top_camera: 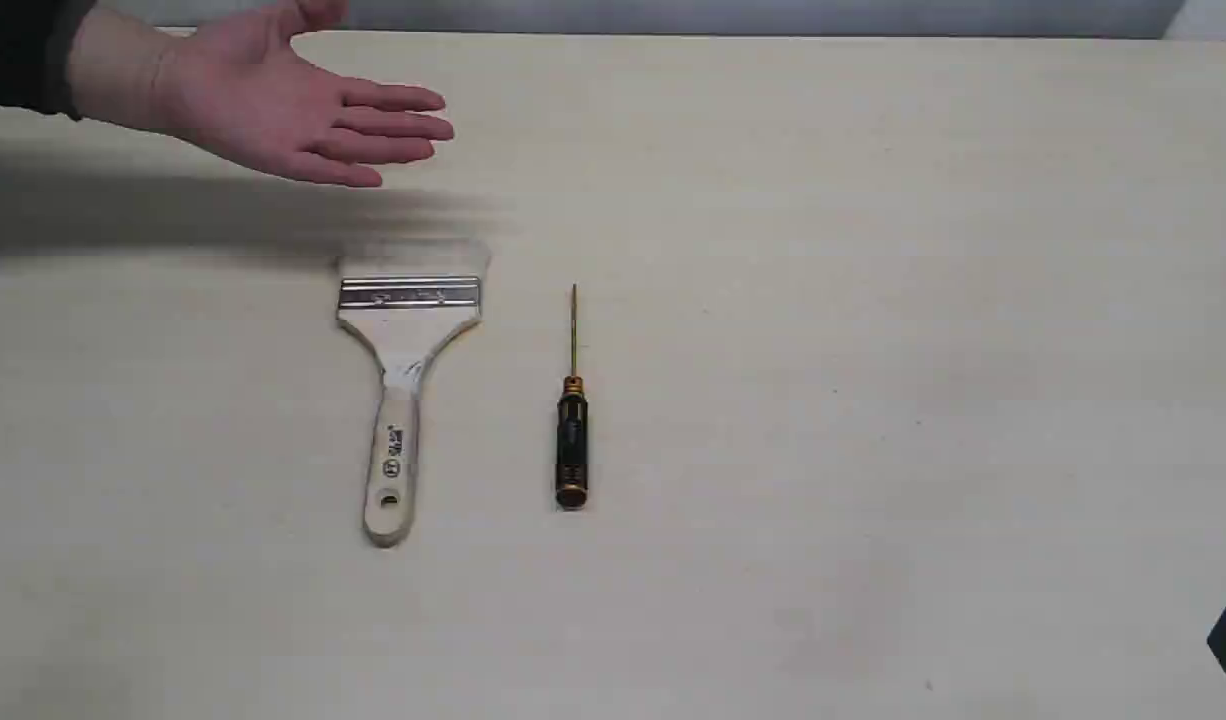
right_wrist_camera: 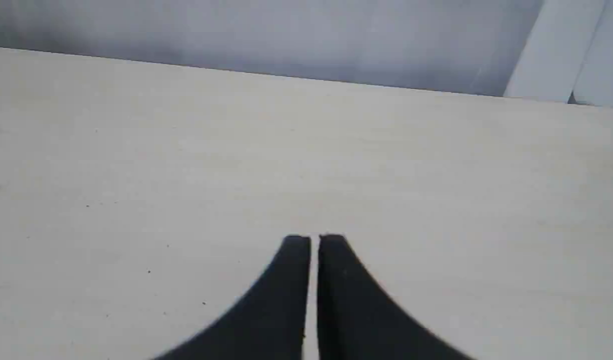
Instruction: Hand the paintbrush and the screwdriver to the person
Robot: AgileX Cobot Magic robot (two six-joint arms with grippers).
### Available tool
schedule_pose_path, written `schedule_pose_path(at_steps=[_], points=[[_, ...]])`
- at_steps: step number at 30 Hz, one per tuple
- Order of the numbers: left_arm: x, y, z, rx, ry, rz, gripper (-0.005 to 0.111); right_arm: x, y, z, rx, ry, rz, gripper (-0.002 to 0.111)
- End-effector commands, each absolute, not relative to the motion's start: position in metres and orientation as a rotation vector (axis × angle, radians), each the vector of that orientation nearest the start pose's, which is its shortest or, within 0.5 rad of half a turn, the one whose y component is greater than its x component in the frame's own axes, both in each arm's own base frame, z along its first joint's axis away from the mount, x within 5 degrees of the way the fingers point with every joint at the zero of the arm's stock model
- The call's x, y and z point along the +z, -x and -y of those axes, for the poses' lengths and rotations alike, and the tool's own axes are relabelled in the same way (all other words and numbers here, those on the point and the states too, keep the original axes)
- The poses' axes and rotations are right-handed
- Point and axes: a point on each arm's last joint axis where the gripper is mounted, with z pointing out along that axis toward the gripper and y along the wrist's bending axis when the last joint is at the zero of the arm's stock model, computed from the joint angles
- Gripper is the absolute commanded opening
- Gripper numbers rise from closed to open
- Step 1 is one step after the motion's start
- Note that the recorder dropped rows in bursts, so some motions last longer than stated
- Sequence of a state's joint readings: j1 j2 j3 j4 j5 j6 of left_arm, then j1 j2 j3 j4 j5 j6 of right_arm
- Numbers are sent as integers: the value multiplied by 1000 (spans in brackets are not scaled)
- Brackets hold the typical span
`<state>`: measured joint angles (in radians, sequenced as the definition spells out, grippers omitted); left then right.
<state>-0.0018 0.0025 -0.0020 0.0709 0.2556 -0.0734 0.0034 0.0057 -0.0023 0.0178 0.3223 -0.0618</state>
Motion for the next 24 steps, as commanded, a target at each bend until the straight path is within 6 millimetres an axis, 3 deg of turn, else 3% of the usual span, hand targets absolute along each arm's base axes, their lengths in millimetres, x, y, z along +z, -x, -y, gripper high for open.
schedule_pose_path(at_steps=[1,17,24], points=[[190,-55,-1,2,15,-1735,0,184,-54,0,-36,48,-1802,4],[191,-55,-1,4,13,-1730,0,190,-55,0,-41,48,-1739,4],[191,-55,-1,4,13,-1730,0,202,-56,-1,8,0,-1607,4]])
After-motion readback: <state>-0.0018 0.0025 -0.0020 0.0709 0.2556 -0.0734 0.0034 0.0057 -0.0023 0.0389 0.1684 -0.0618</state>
